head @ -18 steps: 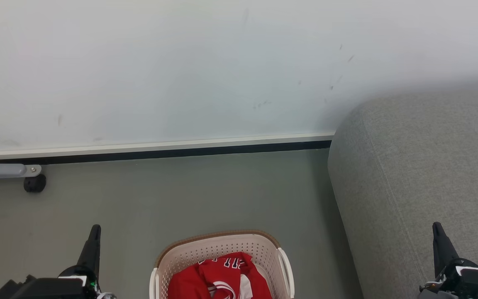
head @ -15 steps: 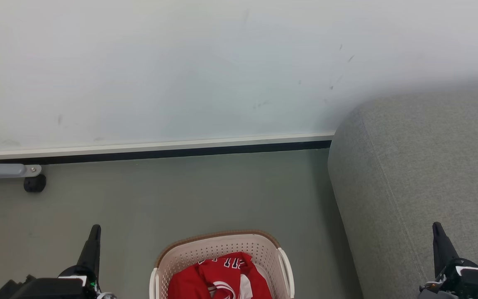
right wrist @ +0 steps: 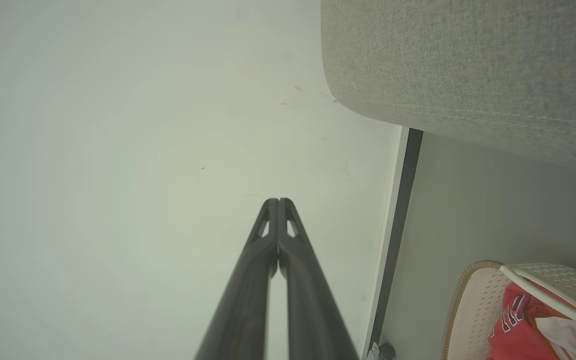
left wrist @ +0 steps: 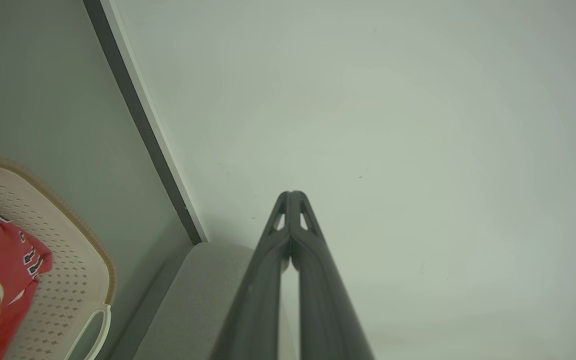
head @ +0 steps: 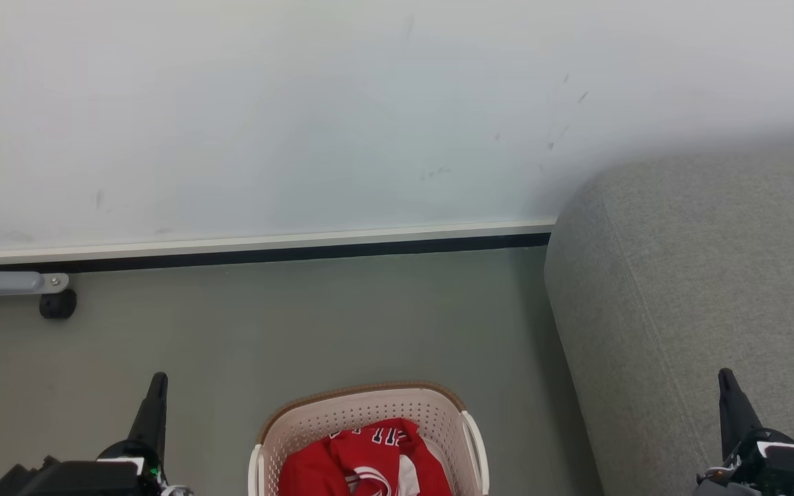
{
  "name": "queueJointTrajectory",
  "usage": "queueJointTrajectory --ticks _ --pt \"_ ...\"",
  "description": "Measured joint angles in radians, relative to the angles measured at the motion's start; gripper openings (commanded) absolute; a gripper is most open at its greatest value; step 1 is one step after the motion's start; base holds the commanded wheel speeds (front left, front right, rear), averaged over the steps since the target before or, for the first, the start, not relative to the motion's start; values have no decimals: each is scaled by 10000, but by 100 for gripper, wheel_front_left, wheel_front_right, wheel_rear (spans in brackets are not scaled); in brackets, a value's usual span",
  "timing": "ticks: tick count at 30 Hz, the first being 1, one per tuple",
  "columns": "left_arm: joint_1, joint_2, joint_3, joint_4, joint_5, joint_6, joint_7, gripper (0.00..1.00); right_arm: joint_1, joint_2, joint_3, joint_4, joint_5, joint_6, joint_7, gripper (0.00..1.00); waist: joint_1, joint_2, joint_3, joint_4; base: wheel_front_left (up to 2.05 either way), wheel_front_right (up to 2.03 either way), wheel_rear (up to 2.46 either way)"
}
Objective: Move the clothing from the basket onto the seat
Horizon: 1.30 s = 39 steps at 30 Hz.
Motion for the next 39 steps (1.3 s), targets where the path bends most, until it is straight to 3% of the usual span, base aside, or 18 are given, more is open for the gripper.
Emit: queueJointTrajectory --ticks 11,12,30,39 --pt "0 0 0 0 0 0 0 0 0 0 0 0 0 0 0 0 0 0 0 0 0 0 0" --pt "106 -31 -15 176 0 12 0 100 84 38 21 184 -6 -15 0 100 0 0 0 0 0 0 0" --pt "397 -104 -309 217 54 15 -445 100 343 150 224 242 -29 -19 -334 100 0 0 -4 -3 0 0 0" --pt "376 -12 -577 40 709 15 -794 100 266 4 560 -2 -485 -19 -633 100 0 0 -6 -21 0 0 0"
